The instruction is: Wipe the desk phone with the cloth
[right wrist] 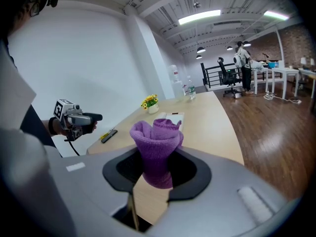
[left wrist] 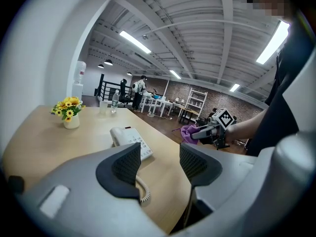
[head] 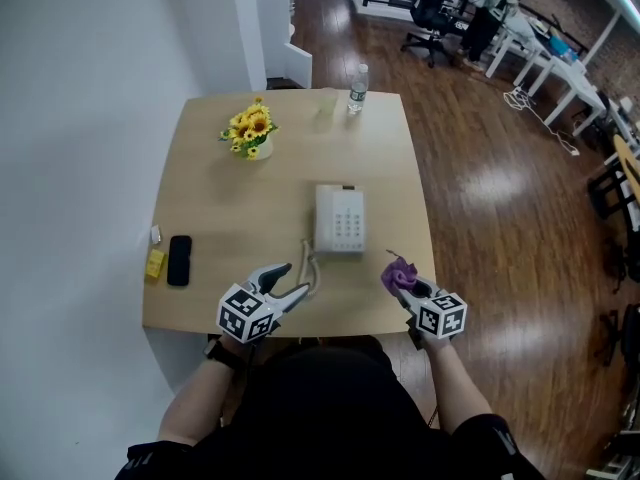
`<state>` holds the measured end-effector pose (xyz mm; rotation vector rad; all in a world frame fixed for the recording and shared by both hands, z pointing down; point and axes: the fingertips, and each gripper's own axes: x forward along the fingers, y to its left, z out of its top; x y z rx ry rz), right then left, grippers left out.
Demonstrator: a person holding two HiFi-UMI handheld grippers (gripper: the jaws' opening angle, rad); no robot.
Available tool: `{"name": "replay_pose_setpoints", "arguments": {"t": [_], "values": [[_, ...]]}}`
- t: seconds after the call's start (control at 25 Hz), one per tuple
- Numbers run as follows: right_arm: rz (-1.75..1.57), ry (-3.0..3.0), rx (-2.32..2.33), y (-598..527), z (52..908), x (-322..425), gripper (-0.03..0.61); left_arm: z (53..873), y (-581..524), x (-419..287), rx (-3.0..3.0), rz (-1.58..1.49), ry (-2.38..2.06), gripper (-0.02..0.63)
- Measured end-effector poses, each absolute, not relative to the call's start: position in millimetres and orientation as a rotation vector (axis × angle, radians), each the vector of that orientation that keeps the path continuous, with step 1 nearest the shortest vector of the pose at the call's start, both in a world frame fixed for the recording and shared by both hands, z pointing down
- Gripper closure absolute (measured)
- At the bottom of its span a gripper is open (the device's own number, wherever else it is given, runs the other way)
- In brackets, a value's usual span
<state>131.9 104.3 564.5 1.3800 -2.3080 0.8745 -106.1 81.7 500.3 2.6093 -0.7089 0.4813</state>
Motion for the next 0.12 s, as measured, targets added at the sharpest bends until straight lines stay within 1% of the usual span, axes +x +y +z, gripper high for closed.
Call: {"name": "replay_pose_setpoints", "arguments": {"t": [0.12], "values": [[0.866, -2.315, 1.372, 110.3, 561.6, 127.9, 0.442, 499.4, 87.4, -108.4, 2.611, 0.48, -0.708, 0.37]]}}
